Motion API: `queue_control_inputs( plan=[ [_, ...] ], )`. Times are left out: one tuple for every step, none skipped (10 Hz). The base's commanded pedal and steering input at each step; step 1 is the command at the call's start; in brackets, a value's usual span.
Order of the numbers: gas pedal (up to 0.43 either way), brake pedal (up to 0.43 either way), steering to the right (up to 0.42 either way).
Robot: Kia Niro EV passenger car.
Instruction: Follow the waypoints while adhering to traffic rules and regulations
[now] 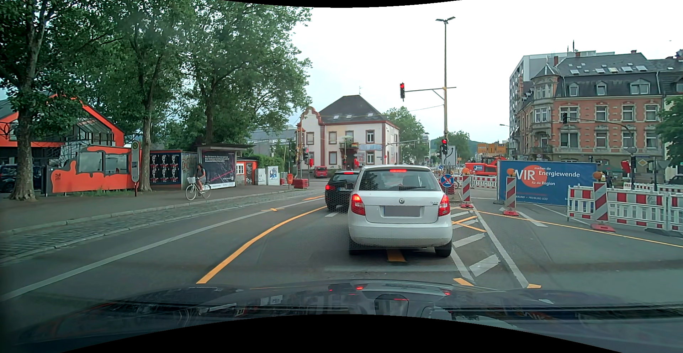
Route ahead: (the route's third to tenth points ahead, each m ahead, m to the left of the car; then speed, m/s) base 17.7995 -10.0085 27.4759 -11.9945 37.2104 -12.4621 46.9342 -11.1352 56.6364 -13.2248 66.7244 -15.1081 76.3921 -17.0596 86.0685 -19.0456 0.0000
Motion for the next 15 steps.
queue_control_inputs(
  plan=[
    [0.000, 0.250, -0.010],
    [0.000, 0.250, -0.010],
    [0.000, 0.250, -0.010],
    [0.000, 0.250, -0.010],
    [0.000, 0.250, -0.010],
    [0.000, 0.250, -0.010],
    [0.000, 0.250, -0.010],
    [0.000, 0.250, -0.010],
    [0.000, 0.250, -0.010],
    [0.000, 0.250, -0.010],
    [0.000, 0.250, -0.010],
    [0.000, 0.250, -0.010],
    [0.000, 0.250, -0.010],
    [0.000, 0.250, -0.010],
    [0.000, 0.250, -0.010]
  ],
)
